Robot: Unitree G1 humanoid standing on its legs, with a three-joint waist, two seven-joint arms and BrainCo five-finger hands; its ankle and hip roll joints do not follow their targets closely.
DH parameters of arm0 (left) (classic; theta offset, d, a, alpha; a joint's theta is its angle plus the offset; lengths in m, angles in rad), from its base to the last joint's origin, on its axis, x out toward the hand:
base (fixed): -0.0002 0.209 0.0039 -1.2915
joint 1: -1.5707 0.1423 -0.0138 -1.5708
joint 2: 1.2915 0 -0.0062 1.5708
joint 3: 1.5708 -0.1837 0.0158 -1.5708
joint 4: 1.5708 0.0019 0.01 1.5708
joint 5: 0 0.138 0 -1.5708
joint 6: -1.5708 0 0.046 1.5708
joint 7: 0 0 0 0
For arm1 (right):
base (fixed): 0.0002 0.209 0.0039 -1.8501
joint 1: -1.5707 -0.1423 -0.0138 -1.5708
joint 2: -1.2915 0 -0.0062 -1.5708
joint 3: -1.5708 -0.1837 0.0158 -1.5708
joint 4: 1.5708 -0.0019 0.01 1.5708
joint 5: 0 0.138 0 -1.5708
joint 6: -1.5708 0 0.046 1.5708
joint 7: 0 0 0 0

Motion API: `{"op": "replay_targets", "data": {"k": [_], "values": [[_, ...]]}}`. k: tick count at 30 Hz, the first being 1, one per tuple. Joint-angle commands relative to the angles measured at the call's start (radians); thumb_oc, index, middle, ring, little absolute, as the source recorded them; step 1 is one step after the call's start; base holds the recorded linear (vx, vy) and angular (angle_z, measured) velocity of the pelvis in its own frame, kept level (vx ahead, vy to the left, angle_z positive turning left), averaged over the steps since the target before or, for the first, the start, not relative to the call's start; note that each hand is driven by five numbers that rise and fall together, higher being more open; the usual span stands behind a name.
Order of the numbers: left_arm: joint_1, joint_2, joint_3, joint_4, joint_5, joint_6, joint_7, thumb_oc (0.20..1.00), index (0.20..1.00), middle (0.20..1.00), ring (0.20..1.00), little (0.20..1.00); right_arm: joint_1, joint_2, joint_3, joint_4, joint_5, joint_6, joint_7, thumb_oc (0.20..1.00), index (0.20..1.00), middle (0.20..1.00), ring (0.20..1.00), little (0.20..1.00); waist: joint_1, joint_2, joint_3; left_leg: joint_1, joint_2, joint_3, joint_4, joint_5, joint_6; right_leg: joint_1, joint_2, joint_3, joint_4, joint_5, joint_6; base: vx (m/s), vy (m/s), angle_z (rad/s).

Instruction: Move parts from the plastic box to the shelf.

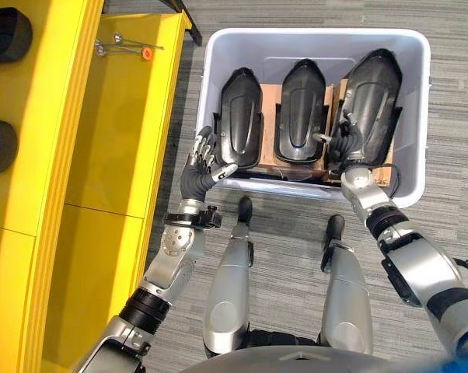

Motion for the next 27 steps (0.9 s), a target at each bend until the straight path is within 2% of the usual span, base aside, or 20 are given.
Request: {"op": "replay_targets", "data": {"k": [1,5,6,8,12,14,16,17,19,20,22,27], "values": [[0.011,0.019,0.017,-0.071,0.009,-0.072,0.024,1.000,1.000,1.000,1.000,1.000,0.137,0.041,0.029,-0.145,-0.036,0.003,0.086,1.000,1.000,1.000,1.000,1.000,-0.004,-0.044,-0.007,-0.006,0.011,0.023,0.096,-0.112,0.009,-0.020,-0.075,0.020,-0.019,0.047,0.049,0.01,0.031,-0.03],[0.033,0.016,0.044,-0.072,0.022,-0.067,0.021,1.000,1.000,1.000,1.000,1.000,0.258,-0.044,0.083,-0.362,-0.119,0.002,0.155,1.000,1.000,1.000,1.000,1.000,-0.033,-0.073,-0.007,0.000,0.018,0.030,0.099,-0.115,0.004,-0.013,-0.075,0.025,-0.031,0.052,0.051,0.01,0.013,-0.04],[0.039,0.021,0.059,-0.076,0.029,-0.065,0.018,1.000,1.000,1.000,1.000,1.000,0.296,-0.088,0.084,-0.435,-0.163,0.003,0.174,1.000,1.000,1.000,1.000,1.000,-0.044,-0.084,-0.007,0.002,0.019,0.033,0.096,-0.113,0.002,-0.011,-0.074,0.028,-0.035,0.055,0.052,0.00,0.000,0.00],[0.049,0.023,0.066,-0.080,0.032,-0.062,0.015,1.000,1.000,1.000,1.000,1.000,0.333,-0.119,0.074,-0.492,-0.184,0.000,0.186,1.000,1.000,1.000,1.000,1.000,-0.052,-0.094,-0.007,0.011,0.023,0.033,0.097,-0.118,-0.002,-0.002,-0.073,0.029,-0.037,0.052,0.053,0.00,0.000,0.00],[0.060,0.029,0.092,-0.083,0.051,-0.059,0.022,1.000,1.000,1.000,1.000,1.000,0.385,-0.184,-0.009,-0.653,-0.226,-0.021,0.157,1.000,1.000,1.000,1.000,1.000,-0.066,-0.111,-0.007,0.024,0.030,0.036,0.091,-0.115,-0.006,0.013,-0.071,0.032,-0.052,0.060,0.056,0.00,0.000,0.00],[0.061,0.029,0.107,-0.093,0.065,-0.060,0.030,1.000,1.000,1.000,1.000,1.000,0.410,-0.214,-0.089,-0.787,-0.249,-0.047,0.117,1.000,1.000,1.000,1.000,1.000,-0.076,-0.120,-0.007,0.031,0.036,0.040,0.085,-0.114,-0.010,0.019,-0.067,0.032,-0.058,0.061,0.058,0.00,-0.004,-0.03],[0.062,0.030,0.110,-0.097,0.068,-0.060,0.033,1.000,1.000,1.000,1.000,1.000,0.418,-0.212,-0.118,-0.823,-0.251,-0.055,0.100,1.000,1.000,1.000,1.000,1.000,-0.079,-0.123,-0.007,0.034,0.037,0.042,0.083,-0.114,-0.010,0.020,-0.066,0.033,-0.059,0.062,0.059,0.00,-0.003,-0.09],[0.071,0.032,0.114,-0.108,0.072,-0.061,0.045,1.000,1.000,1.000,1.000,1.000,0.428,-0.198,-0.209,-0.944,-0.273,-0.091,0.021,1.000,1.000,1.000,1.000,1.000,-0.088,-0.127,-0.007,0.042,0.041,0.045,0.085,-0.121,-0.013,0.026,-0.063,0.035,-0.056,0.056,0.060,-0.01,0.004,-0.09],[0.072,0.033,0.113,-0.115,0.071,-0.057,0.047,1.000,1.000,1.000,1.000,1.000,0.427,-0.189,-0.221,-0.958,-0.283,-0.093,0.007,1.000,1.000,1.000,1.000,1.000,-0.090,-0.129,-0.008,0.041,0.042,0.045,0.082,-0.115,-0.012,0.024,-0.063,0.035,-0.061,0.063,0.061,0.00,-0.002,-0.05],[0.077,0.035,0.111,-0.121,0.071,-0.056,0.051,1.000,1.000,1.000,1.000,1.000,0.437,-0.169,-0.245,-1.001,-0.300,-0.102,-0.032,1.000,1.000,1.000,1.000,1.000,-0.093,-0.132,-0.010,0.042,0.043,0.045,0.082,-0.117,-0.012,0.025,-0.062,0.036,-0.062,0.062,0.061,0.01,-0.003,-0.07],[0.088,0.037,0.105,-0.127,0.071,-0.056,0.058,1.000,1.000,1.000,1.000,1.000,0.435,-0.146,-0.265,-1.004,-0.358,-0.099,-0.098,1.000,1.000,1.000,1.000,1.000,-0.098,-0.130,-0.013,0.042,0.044,0.047,0.084,-0.118,-0.012,0.023,-0.062,0.040,-0.059,0.062,0.061,0.01,0.001,-0.09],[0.082,0.038,0.096,-0.131,0.075,-0.057,0.073,1.000,1.000,1.000,1.000,1.000,0.416,-0.119,-0.258,-0.958,-0.386,-0.080,-0.157,1.000,1.000,1.000,1.000,1.000,-0.100,-0.129,-0.015,0.038,0.044,0.049,0.086,-0.119,-0.012,0.022,-0.061,0.043,-0.061,0.062,0.060,0.00,0.001,-0.01]]}}
